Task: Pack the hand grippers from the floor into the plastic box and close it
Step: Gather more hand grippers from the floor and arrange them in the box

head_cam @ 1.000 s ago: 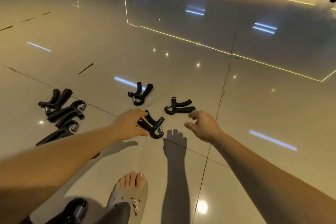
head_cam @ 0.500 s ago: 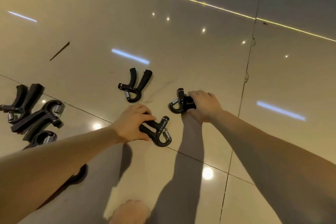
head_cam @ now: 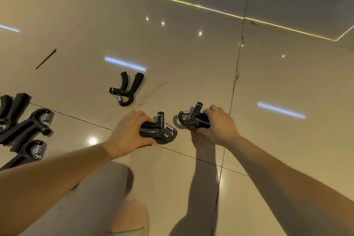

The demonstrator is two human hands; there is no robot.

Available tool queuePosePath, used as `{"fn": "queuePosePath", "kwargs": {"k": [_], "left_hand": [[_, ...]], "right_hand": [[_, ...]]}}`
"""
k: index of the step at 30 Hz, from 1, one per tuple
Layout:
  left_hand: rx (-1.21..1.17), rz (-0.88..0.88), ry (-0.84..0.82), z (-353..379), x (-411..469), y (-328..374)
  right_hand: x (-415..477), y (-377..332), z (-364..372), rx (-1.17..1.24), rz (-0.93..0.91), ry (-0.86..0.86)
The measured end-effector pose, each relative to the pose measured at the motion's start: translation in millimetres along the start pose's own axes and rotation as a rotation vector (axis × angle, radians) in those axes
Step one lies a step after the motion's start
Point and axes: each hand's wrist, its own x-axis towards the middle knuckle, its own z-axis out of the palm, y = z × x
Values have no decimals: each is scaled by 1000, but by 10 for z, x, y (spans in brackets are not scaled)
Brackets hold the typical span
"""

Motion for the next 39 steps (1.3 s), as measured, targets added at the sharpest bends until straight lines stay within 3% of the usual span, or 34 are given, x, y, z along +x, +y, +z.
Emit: {"fn": "queuePosePath", "kwargs": {"k": [5, 13, 19, 30, 39], "left_hand": [[-79, 46, 70, -282, -74, 646], [18, 280, 74, -796, -360, 2138], [49, 429, 38, -831, -771, 3314], [76, 580, -86, -29, -1303, 4759], [87, 604, -185, 736, -1606, 5190]], "right_hand": [[-687, 290, -520, -38, 31, 122], [-2168, 724, -1586, -50, 124, 290], [-3377, 1146, -2115, -119, 196, 305], [-4748, 1975, -2032, -81, 281, 268], [-5377, 2520, -1727, 87, 392, 271]]}}
